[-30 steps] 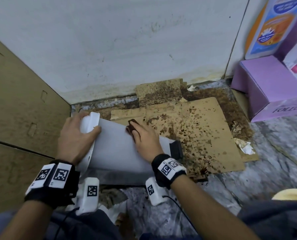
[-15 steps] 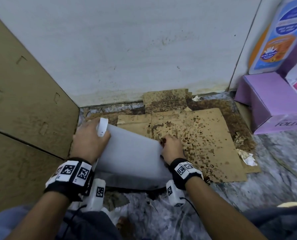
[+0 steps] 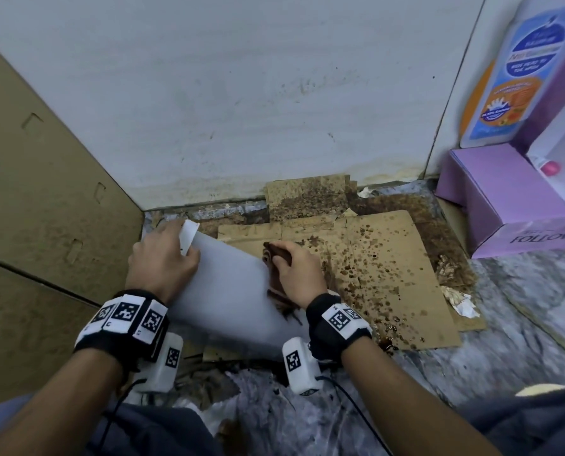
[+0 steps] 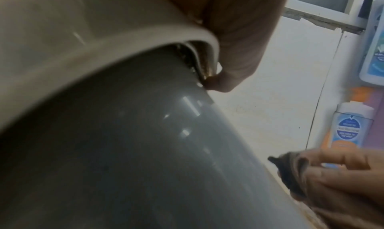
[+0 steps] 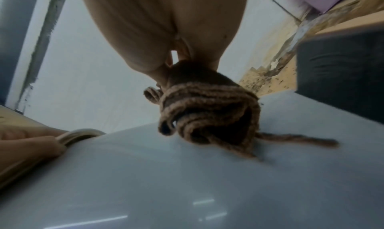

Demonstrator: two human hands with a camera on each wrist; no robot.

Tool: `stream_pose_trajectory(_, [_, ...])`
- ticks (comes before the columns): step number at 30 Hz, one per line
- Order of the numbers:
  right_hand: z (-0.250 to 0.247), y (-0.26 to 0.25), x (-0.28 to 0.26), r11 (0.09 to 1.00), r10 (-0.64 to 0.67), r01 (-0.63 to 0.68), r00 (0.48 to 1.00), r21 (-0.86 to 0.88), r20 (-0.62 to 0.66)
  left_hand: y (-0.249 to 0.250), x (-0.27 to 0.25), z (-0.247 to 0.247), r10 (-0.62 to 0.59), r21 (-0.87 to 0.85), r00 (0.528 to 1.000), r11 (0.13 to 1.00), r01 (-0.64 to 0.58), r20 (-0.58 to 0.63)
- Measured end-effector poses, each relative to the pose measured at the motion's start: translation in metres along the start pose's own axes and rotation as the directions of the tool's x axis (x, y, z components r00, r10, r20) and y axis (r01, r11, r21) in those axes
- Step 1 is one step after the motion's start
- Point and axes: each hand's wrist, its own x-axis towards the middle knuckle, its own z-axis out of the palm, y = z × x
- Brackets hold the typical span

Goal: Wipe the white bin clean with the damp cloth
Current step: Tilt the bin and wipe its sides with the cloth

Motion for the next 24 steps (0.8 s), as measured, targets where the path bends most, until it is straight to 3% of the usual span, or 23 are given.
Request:
stream_pose_trajectory(4, [-0.007, -0.023, 0.003, 0.991, -0.038, 0.047, 0.997, 0.127, -0.071, 0.011, 0.002, -0.012, 0.11, -0.007, 0.99, 0.994, -0.111, -0.084])
stream_pose_trajectory(7, [-0.002, -0.038, 0.006, 0.967, -0.125, 0.153, 0.982, 0.203, -0.143, 0.019, 0.005, -0.013, 0.179, -0.025, 0.975, 0.983, -0.184, -0.132])
stream_pose_trajectory(13, [0.029, -0.018, 0.009, 0.949, -0.311, 0.315, 0.934, -0.007, -0.175, 0.029, 0.0, 0.011, 0.279, -0.061, 0.95, 0.955, -0.29, -0.137])
stream_pose_trajectory(17, [0.033, 0.01, 0.007, 0.962, -0.252, 0.221, 0.944, -0.162, -0.212, 0.025, 0.008, 0.009, 0.349, -0.075, 0.922, 0.928, -0.364, -0.166])
stream_pose_trajectory(19, [0.03, 0.028, 0.005, 0.964, -0.176, 0.137, 0.971, -0.227, -0.161, 0.02, 0.009, 0.009, 0.375, -0.088, 0.901, 0.912, -0.4, -0.217])
stream_pose_trajectory(24, [0.006, 0.085, 0.005, 0.965, -0.015, 0.016, 1.0, -0.261, 0.006, 0.003, 0.008, 0.021, 0.271, -0.28, 0.908, 0.888, -0.364, -0.319])
